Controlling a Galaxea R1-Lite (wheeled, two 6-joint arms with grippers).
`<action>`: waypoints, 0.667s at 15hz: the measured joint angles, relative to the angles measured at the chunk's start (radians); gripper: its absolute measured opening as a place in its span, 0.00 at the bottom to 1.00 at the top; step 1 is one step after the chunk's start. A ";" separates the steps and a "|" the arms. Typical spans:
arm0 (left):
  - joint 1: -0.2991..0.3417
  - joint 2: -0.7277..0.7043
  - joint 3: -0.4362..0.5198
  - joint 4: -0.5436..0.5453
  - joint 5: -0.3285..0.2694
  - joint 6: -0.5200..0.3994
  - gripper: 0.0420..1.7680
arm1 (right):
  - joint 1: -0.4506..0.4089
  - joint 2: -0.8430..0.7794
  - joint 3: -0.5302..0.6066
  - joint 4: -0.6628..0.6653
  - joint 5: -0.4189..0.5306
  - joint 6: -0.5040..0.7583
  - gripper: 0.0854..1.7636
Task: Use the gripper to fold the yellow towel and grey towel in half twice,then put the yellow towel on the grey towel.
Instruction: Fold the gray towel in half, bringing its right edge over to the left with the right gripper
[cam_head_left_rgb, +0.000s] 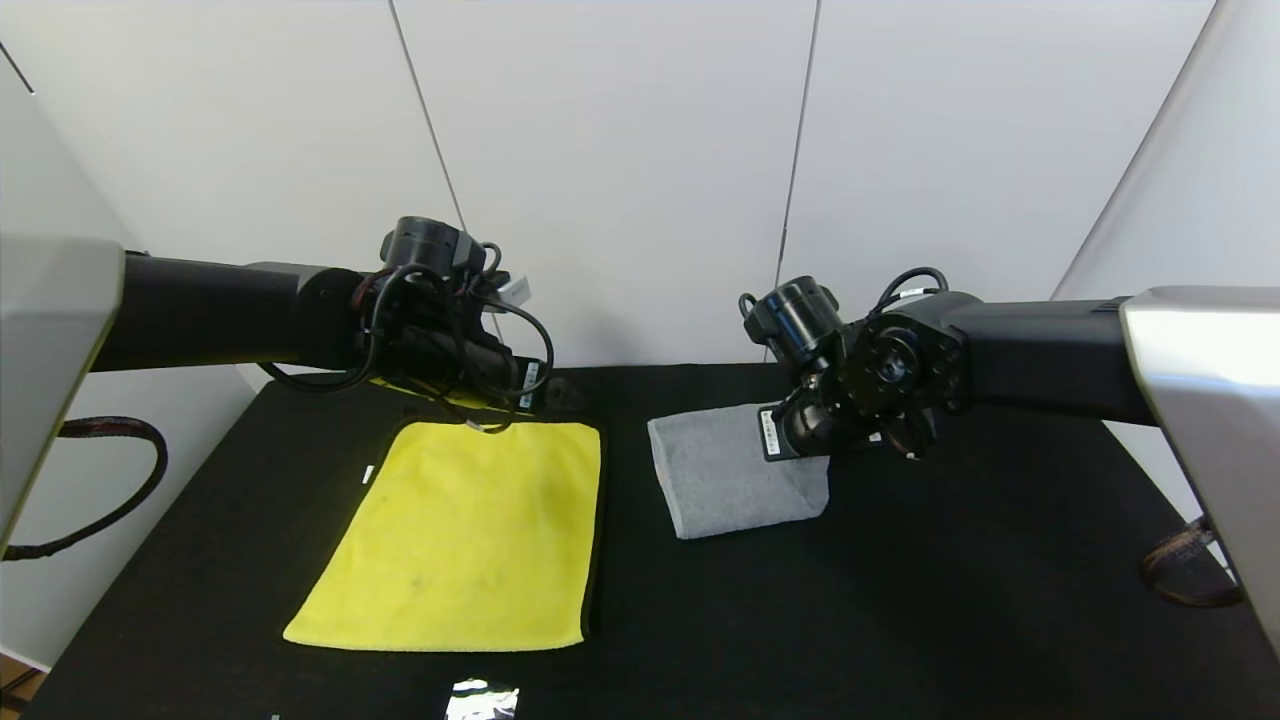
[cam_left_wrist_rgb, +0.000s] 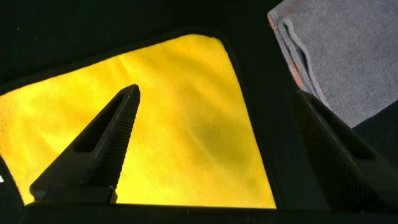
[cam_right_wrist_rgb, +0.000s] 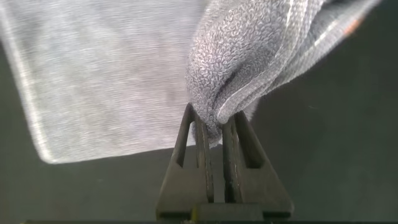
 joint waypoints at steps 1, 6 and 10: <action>0.001 0.000 0.000 0.000 0.000 0.001 0.97 | 0.010 0.005 0.000 -0.012 0.018 -0.004 0.09; 0.004 -0.002 0.000 0.001 0.000 0.001 0.97 | 0.043 0.021 -0.004 -0.093 0.069 -0.024 0.09; 0.006 0.000 -0.002 0.002 0.000 0.001 0.97 | 0.074 0.048 -0.016 -0.129 0.086 -0.031 0.09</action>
